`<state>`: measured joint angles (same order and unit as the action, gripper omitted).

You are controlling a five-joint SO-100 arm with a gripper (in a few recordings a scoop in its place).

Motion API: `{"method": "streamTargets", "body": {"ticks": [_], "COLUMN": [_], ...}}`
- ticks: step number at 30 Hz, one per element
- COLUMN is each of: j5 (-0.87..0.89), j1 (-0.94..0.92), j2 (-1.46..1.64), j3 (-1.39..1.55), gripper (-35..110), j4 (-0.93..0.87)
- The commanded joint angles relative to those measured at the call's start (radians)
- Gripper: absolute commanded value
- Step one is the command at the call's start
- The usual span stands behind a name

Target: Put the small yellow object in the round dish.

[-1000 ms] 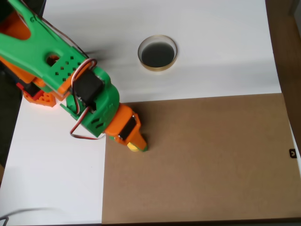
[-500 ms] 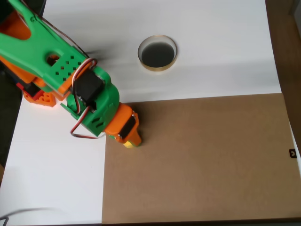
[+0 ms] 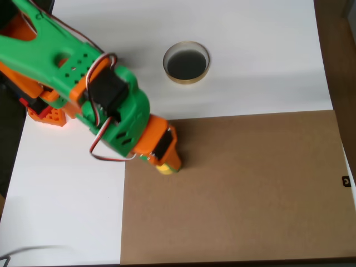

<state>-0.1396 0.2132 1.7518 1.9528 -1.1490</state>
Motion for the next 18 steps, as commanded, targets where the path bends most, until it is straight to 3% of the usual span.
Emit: {"method": "streamTargets", "body": {"ticks": [1, 18], "j5": [-0.023, 0.038], "j1": [0.081, 0.571], "j2": [0.02, 0.172], "j3": [-0.138, -0.058], "gripper": [0, 0], "j4": [-0.06, -0.156]}}
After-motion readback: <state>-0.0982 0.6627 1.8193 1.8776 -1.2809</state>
